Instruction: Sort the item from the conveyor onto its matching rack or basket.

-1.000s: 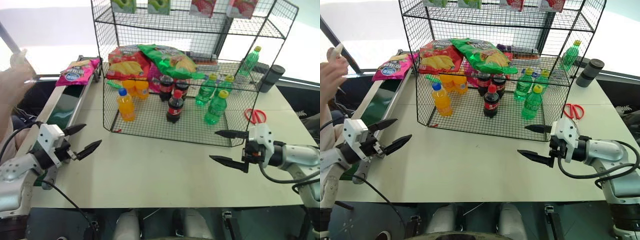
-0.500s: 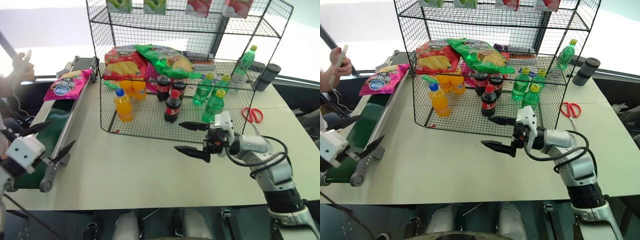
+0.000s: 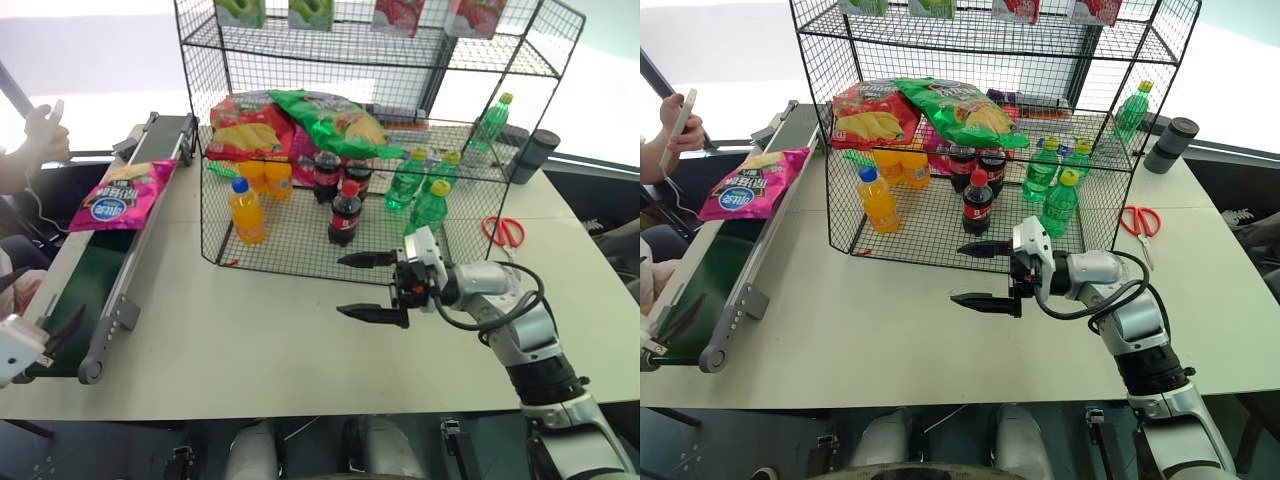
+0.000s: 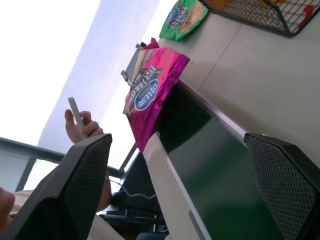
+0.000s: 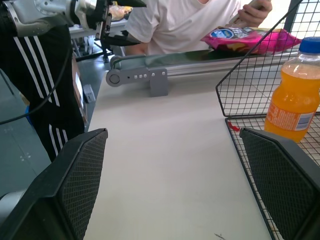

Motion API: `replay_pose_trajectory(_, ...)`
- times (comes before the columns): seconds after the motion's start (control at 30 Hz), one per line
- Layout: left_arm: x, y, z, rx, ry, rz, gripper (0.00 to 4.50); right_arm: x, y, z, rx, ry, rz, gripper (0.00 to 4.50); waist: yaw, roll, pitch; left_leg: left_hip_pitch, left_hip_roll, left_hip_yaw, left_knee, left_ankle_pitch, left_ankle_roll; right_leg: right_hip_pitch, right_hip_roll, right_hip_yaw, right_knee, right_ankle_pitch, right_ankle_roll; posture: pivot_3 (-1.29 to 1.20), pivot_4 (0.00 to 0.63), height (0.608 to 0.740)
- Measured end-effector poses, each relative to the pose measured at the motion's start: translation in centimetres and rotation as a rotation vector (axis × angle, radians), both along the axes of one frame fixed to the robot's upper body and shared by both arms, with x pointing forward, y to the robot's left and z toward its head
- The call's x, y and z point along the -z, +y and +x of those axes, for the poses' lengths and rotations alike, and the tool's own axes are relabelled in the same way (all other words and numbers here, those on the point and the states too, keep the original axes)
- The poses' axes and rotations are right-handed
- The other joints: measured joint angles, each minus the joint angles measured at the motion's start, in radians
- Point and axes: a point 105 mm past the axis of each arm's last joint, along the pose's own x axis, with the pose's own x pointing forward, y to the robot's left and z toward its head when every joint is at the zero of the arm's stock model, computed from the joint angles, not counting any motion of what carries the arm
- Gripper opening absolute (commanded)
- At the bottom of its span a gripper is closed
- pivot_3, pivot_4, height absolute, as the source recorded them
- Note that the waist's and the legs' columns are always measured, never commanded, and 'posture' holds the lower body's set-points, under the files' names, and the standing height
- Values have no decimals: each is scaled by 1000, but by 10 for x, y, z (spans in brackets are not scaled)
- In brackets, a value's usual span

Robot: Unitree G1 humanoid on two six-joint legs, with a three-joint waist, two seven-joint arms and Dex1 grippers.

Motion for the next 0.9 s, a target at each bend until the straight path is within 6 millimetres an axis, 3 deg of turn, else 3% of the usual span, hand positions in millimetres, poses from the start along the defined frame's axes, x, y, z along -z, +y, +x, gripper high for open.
replay_pose_trajectory(0.4,15,19,6,-74,18,58,4500,-28,-7,0,43,12,163,4410,-1,0,0,0,0,0,0,0,0,-1,0,0,1,0,0,0,150,726)
replay_pose_trajectory(0.9,22,18,17,-63,44,87,4500,-20,-11,1,88,-9,106,4410,-2,0,0,0,1,1,-1,0,0,-2,-1,0,1,0,0,0,150,726)
